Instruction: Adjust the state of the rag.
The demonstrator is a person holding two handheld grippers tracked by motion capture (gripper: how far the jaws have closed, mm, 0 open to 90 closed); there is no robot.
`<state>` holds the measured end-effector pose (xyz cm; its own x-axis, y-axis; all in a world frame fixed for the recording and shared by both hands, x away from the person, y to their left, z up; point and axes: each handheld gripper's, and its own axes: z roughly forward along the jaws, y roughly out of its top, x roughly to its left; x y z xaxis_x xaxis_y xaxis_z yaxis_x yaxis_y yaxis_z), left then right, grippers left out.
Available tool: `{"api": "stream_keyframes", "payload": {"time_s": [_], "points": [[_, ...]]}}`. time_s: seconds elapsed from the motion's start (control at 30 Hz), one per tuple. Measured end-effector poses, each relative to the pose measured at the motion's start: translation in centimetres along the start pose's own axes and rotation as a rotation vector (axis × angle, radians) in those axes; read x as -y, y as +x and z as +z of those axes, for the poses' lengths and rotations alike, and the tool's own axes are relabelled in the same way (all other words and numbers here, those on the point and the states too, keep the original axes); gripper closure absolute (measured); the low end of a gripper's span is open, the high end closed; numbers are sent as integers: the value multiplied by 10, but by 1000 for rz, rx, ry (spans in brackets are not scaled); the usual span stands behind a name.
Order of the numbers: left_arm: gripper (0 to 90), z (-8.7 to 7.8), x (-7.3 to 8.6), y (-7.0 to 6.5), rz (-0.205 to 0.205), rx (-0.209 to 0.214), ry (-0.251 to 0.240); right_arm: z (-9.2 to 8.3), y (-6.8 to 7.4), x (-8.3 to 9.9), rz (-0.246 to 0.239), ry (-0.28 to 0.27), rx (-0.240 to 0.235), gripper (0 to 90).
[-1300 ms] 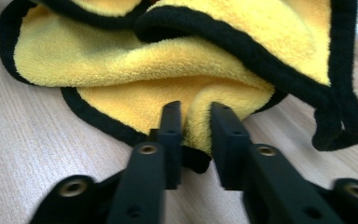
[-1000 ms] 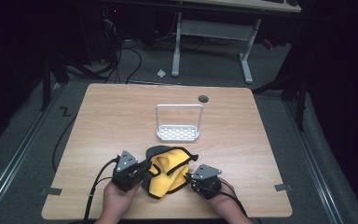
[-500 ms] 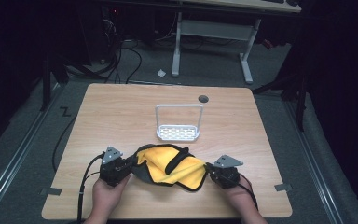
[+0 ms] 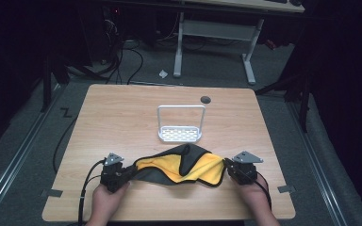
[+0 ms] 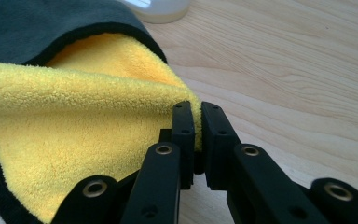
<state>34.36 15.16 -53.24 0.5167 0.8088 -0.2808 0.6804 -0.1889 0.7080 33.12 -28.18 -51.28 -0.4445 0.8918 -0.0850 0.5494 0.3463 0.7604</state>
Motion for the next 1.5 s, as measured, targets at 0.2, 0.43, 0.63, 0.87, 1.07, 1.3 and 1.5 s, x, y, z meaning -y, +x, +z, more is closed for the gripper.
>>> {"api": "stream_keyframes", "payload": {"time_s": [0.2,0.43,0.63,0.87,1.07,1.3,1.5], "points": [[686,-9,7,-10,33,8,24,2,-3,2,9,6,-6,819],[500,-31,1,-19,67,13,-70,-4,1,-1,20,-30,-33,653],[450,-34,1,-29,106,0,-80,-7,3,-3,27,-49,-40,595],[454,-47,9,-24,64,6,-103,-8,4,-3,34,-53,-45,594],[472,-53,9,-36,92,44,-137,-8,6,-5,17,-60,-45,590],[471,-28,11,-75,207,136,-76,-9,10,-6,18,-64,-50,581],[441,1,16,-104,288,210,9,-8,12,-5,21,-55,-56,581]]}}
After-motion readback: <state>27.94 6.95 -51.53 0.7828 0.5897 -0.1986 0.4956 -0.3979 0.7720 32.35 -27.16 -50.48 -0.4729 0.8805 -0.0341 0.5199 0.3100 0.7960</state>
